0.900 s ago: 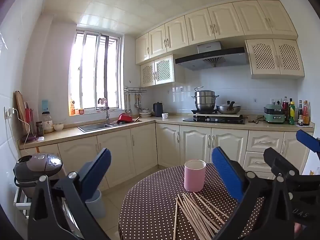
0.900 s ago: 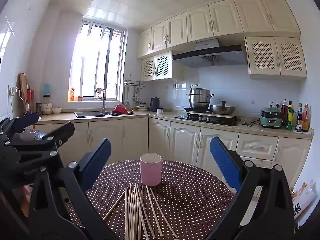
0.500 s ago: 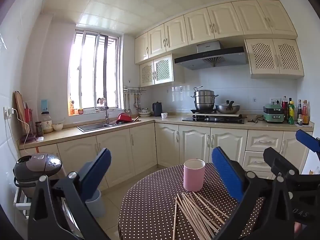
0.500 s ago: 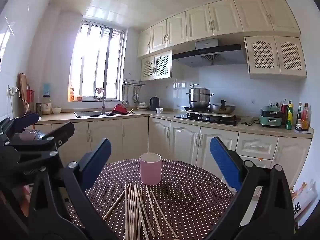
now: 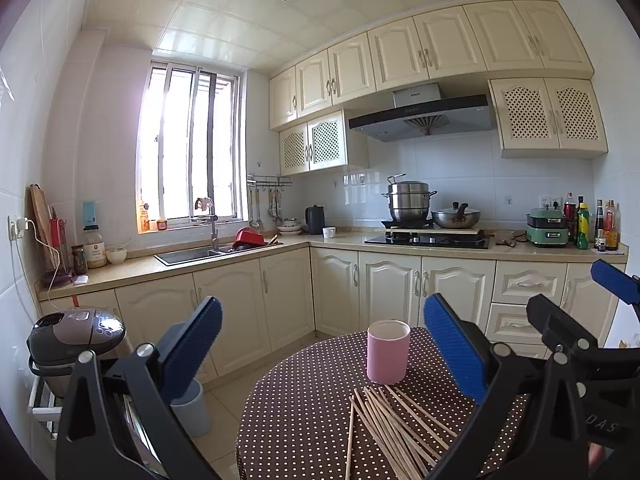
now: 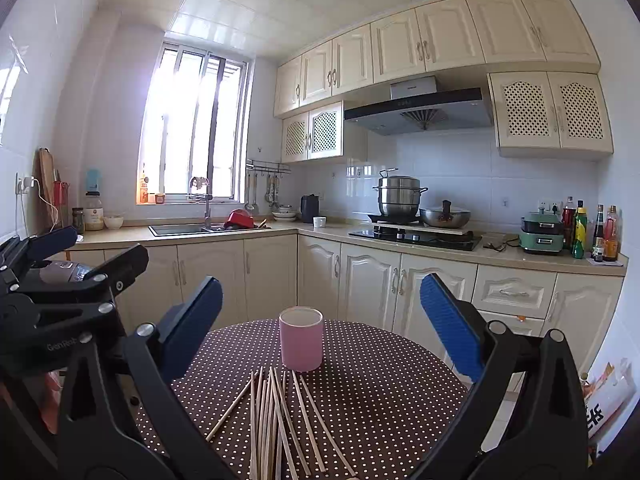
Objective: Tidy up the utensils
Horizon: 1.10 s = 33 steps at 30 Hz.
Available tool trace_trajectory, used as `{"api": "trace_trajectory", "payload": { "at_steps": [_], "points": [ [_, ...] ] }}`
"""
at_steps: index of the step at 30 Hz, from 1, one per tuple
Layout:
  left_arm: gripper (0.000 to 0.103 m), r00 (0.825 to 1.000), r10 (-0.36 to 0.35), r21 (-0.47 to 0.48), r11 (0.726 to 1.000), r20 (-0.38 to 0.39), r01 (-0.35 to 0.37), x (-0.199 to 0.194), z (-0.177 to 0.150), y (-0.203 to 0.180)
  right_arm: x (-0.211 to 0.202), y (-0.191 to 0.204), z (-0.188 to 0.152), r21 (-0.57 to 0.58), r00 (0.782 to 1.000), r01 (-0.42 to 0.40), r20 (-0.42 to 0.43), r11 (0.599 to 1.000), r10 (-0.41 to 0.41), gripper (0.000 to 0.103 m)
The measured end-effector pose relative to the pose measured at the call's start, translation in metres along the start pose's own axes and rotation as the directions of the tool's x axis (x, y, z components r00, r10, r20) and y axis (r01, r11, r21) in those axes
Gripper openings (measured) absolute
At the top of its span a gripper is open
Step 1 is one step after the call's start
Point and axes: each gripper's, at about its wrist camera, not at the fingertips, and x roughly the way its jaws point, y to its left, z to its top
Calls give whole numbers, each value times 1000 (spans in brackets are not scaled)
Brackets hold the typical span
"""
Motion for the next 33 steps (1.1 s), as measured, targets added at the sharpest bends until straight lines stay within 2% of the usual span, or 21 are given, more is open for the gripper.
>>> {"api": "trace_trajectory", "payload": {
  "at_steps": [21,33],
  "points": [
    [99,1000,1,6,1000,-12,-1,-4,3,-7,4,0,1,1,1000,0,-12,1000,0,97],
    [99,1000,0,1,1000,-31,0,14,-3,-1,10,-2,1,3,1000,2,-29,1000,-1,97]
  ]
}}
